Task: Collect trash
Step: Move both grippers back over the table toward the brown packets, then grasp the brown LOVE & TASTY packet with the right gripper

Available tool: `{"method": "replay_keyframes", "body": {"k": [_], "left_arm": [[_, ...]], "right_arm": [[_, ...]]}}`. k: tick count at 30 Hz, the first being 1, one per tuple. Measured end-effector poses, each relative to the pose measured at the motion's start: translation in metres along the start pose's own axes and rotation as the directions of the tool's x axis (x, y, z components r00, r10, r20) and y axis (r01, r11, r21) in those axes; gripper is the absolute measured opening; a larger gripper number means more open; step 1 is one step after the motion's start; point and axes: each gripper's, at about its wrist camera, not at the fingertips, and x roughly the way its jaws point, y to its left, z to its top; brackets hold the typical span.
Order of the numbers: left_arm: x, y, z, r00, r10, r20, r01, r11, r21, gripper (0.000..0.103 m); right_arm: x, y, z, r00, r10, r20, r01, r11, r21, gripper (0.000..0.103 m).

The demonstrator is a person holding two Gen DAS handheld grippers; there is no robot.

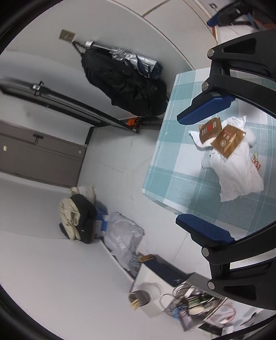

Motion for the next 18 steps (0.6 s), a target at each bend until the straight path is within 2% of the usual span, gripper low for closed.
{"method": "replay_keyframes", "body": {"k": [3,5,8,10,13,18], "left_arm": [[0.006,0.013,0.002,1.0,0.0,-0.024,-0.001,1.0,-0.018,0.084],[0.011,0.021,0.002,0.998,-0.029,-0.059,0.026,0.999,-0.045,0.084],[0.015,0.029,0.001,0.994,-0.057,-0.098,0.051,0.997,-0.067,0.084],[0.02,0.033,0.001,0.989,-0.069,-0.128,0.06,0.996,-0.072,0.084],[0.023,0.039,0.001,0.984,-0.086,-0.153,0.072,0.993,-0.092,0.084],[0.025,0.045,0.005,0.982,-0.095,-0.162,0.078,0.991,-0.107,0.084]], "right_arm": [[0.025,0.015,-0.001,0.998,0.03,-0.052,-0.032,0.998,-0.045,0.101],[0.041,0.024,-0.002,0.993,0.064,-0.099,-0.071,0.995,-0.064,0.101],[0.071,0.03,-0.004,0.978,0.105,-0.181,-0.12,0.99,-0.076,0.101],[0.089,0.031,-0.005,0.969,0.099,-0.224,-0.119,0.99,-0.076,0.101],[0.12,0.025,-0.006,0.952,0.092,-0.293,-0.114,0.992,-0.058,0.101],[0.167,0.019,-0.013,0.908,0.097,-0.408,-0.114,0.993,-0.018,0.101]]}}
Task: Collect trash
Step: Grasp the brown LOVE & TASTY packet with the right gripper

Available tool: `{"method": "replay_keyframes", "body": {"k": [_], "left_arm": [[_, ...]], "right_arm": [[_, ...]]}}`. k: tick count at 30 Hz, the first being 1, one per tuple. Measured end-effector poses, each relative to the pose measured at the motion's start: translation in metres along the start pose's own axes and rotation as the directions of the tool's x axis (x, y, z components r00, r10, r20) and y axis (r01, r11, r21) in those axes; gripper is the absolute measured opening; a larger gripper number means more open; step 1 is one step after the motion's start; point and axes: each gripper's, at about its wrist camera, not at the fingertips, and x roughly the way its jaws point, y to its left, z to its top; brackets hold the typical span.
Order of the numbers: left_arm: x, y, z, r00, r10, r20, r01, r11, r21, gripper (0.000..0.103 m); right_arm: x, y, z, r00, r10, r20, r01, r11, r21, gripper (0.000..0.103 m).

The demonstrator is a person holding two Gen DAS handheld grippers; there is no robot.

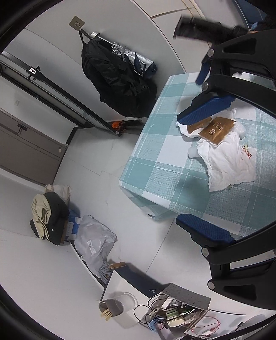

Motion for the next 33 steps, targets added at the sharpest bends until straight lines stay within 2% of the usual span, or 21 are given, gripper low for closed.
{"method": "replay_keyframes", "body": {"k": [3,9,15,16,18,20,22,28,33], "left_arm": [[0.003,0.002,0.001,1.0,0.001,-0.014,-0.001,1.0,-0.007,0.084],[0.014,0.003,0.001,0.998,0.011,-0.056,-0.011,1.0,-0.004,0.084],[0.019,0.002,0.002,0.997,0.017,-0.073,-0.017,1.0,-0.004,0.084],[0.02,0.003,0.002,0.997,0.019,-0.078,-0.02,1.0,-0.005,0.084],[0.022,0.003,0.001,0.996,0.02,-0.086,-0.021,1.0,-0.007,0.084],[0.023,0.002,0.001,0.996,0.027,-0.09,-0.027,1.0,-0.006,0.084],[0.024,0.001,0.0,0.995,0.029,-0.095,-0.029,1.0,-0.006,0.084],[0.028,-0.001,0.001,0.994,0.038,-0.101,-0.038,0.999,0.001,0.084],[0.034,-0.001,-0.003,0.99,0.036,-0.134,-0.036,0.999,0.002,0.084]], "right_arm": [[0.024,-0.006,0.003,0.998,0.012,-0.063,-0.011,1.0,0.021,0.101],[0.058,-0.017,0.006,0.988,0.014,-0.152,-0.005,0.998,0.058,0.094],[0.06,-0.012,0.009,0.988,-0.005,-0.152,0.007,1.0,0.008,0.084],[0.06,-0.011,0.009,0.989,-0.009,-0.15,0.01,1.0,0.007,0.081],[0.059,-0.01,0.009,0.988,-0.043,-0.15,0.042,0.999,-0.006,0.061],[0.057,-0.013,0.009,0.988,-0.039,-0.15,0.04,0.999,0.008,0.059],[0.056,-0.016,0.009,0.988,-0.034,-0.15,0.038,0.999,0.022,0.047],[0.053,-0.026,0.008,0.989,0.011,-0.15,0.0,0.998,0.068,0.043],[0.044,-0.03,0.008,0.991,0.032,-0.128,-0.021,0.996,0.087,0.043]]}}
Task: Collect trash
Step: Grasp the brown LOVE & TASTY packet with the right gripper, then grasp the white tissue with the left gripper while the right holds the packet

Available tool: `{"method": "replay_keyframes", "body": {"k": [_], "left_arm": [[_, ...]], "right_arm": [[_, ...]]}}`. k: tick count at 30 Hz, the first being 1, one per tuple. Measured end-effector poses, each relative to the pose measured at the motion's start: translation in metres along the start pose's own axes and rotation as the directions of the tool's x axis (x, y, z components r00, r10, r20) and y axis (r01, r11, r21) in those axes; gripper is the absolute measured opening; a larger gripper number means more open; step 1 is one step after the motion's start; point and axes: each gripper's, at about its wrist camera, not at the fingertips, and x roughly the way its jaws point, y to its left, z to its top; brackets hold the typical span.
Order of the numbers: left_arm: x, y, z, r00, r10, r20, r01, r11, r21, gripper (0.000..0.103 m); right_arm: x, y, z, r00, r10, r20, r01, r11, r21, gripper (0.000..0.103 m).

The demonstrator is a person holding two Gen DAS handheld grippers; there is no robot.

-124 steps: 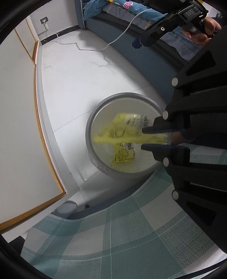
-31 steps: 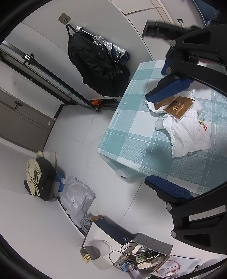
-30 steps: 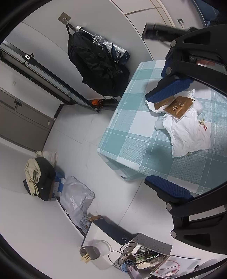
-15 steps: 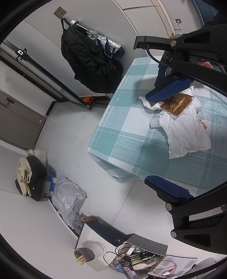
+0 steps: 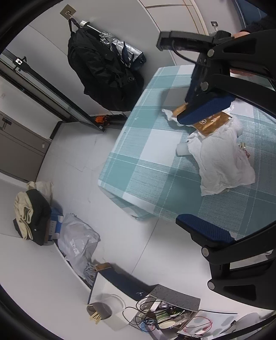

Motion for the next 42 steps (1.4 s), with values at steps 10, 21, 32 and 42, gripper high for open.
{"method": "replay_keyframes", "body": {"k": [10,21,32,42], "left_arm": [[0.04,0.002,-0.023,0.976,-0.045,-0.211,0.041,0.999,-0.023,0.084],[0.066,-0.018,-0.047,0.957,0.067,-0.281,-0.038,0.994,0.106,0.084],[0.052,-0.023,-0.046,0.978,0.093,-0.187,-0.064,0.986,0.154,0.03],[0.038,-0.03,-0.043,0.989,0.023,-0.144,0.002,0.985,0.171,0.002]], "right_arm": [[-0.03,-0.005,-0.003,0.997,0.046,0.065,-0.045,0.999,-0.02,0.043],[-0.052,-0.018,-0.004,0.991,0.057,0.117,-0.057,0.998,-0.003,0.043],[-0.07,-0.021,-0.009,0.986,0.058,0.154,-0.058,0.998,-0.002,0.043],[-0.085,-0.019,-0.02,0.981,0.053,0.184,-0.056,0.998,0.014,0.043]]}}
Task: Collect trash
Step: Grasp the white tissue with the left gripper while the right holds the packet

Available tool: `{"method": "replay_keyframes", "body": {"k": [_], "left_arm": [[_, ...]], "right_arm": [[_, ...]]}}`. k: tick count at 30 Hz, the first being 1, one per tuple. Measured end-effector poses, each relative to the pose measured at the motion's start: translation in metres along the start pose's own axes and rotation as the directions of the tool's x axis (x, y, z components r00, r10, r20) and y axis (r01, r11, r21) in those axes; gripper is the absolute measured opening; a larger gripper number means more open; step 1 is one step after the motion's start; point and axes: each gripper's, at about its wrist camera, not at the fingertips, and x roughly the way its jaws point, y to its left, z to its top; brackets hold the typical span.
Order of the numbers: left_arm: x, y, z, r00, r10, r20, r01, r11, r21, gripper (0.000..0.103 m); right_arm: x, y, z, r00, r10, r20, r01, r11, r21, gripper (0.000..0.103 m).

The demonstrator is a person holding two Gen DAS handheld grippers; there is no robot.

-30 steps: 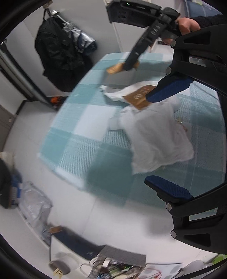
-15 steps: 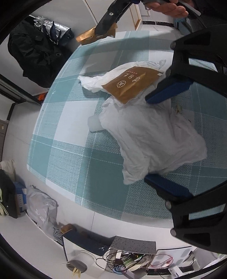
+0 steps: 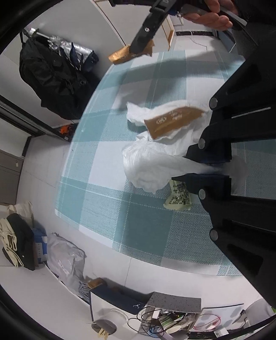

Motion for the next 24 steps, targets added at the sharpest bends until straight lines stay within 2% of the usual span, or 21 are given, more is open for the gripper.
{"method": "replay_keyframes", "body": {"k": [11,20,24], "left_arm": [[-0.034,-0.006,0.004,0.991,-0.08,0.11,0.078,0.997,0.018,0.0],[-0.059,-0.007,0.009,0.966,-0.172,0.191,0.173,0.985,0.012,0.0],[-0.071,-0.011,0.007,0.955,-0.187,0.231,0.184,0.982,0.035,0.0]], "right_arm": [[-0.022,0.01,-0.014,0.997,-0.022,0.071,0.022,1.0,0.004,0.043],[-0.046,0.024,-0.028,0.987,-0.037,0.157,0.039,0.999,-0.011,0.043],[-0.061,0.029,-0.043,0.982,-0.034,0.185,0.033,0.999,0.006,0.043]]}}
